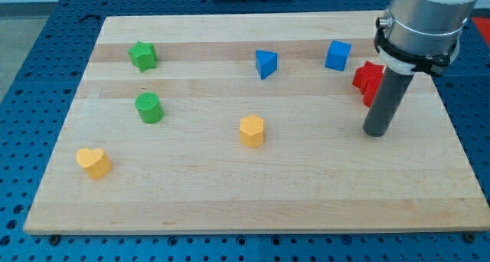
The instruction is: Slide yellow hexagon to the left side of the board
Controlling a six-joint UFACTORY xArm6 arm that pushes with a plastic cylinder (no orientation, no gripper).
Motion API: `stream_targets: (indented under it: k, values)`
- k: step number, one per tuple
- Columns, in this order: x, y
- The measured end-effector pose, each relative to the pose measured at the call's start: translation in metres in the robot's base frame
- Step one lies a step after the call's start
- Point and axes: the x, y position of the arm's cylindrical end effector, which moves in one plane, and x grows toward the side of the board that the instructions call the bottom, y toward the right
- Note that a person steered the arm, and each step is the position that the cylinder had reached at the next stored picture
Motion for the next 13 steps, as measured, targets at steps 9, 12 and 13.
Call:
stream_targets:
  k: [9, 12, 13]
  values:
    - [-0.016, -0.240]
    - [-0.027, -0.209]
    - [-0.066, -0.209]
